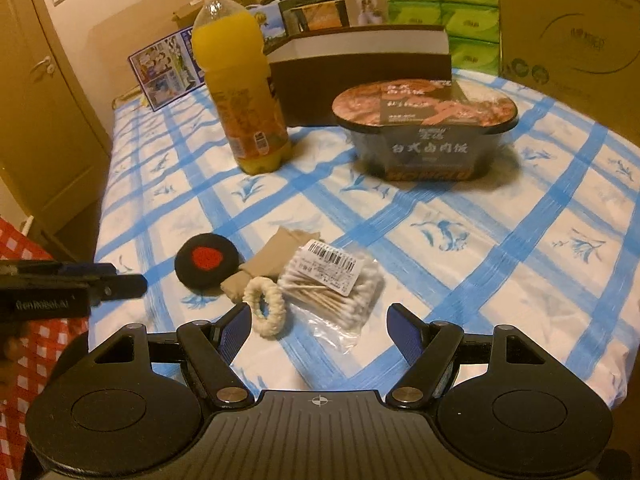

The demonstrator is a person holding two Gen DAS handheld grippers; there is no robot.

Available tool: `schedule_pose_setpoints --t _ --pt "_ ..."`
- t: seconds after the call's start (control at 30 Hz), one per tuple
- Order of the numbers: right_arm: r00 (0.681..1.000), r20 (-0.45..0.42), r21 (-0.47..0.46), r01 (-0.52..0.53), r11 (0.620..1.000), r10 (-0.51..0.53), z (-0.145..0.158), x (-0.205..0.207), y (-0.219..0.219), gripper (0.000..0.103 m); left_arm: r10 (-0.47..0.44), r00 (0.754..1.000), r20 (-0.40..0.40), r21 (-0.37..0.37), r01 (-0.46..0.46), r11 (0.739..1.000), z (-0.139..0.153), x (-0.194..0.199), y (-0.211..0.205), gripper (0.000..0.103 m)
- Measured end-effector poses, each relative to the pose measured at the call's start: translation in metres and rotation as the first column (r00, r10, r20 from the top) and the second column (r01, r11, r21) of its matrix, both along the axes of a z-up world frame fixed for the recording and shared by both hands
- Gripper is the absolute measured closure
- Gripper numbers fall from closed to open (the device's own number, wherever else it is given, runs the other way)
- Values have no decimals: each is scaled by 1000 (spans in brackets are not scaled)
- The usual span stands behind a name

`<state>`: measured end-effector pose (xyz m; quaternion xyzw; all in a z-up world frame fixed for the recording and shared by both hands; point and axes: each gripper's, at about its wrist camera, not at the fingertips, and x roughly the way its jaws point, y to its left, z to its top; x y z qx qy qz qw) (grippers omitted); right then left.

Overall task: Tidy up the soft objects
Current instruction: 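Move both tools back to the remaining items on the table, then grasp the cream hair tie with the right tool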

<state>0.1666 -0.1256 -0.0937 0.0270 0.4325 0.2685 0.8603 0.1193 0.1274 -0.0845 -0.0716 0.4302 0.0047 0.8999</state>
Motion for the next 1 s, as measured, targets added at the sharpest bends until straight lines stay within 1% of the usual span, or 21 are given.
schedule_pose_setpoints --t 0.3,0.67,0.8,0.93,1.0 --pt "999 -35 20 -21 1000 22 -12 5 10 29 -13 999 -36 -19 13 1000 -13 3 -8 47" --pt "998 -37 14 -41 999 41 -21 10 24 29 4 998 -61 -17 -5 1000 -23 6 -6 47" --pt "998 -17 0 -56 998 56 -24 10 31 29 7 998 -67 -15 -9 1000 -27 8 -5 47" --pt "995 27 -34 -91 995 92 -27 7 41 29 10 998 -69 -14 -11 1000 -29 9 -4 47" --pt "992 49 -51 -115 992 117 -29 5 48 32 12 997 -70 -14 -13 1000 -31 9 -2 47"
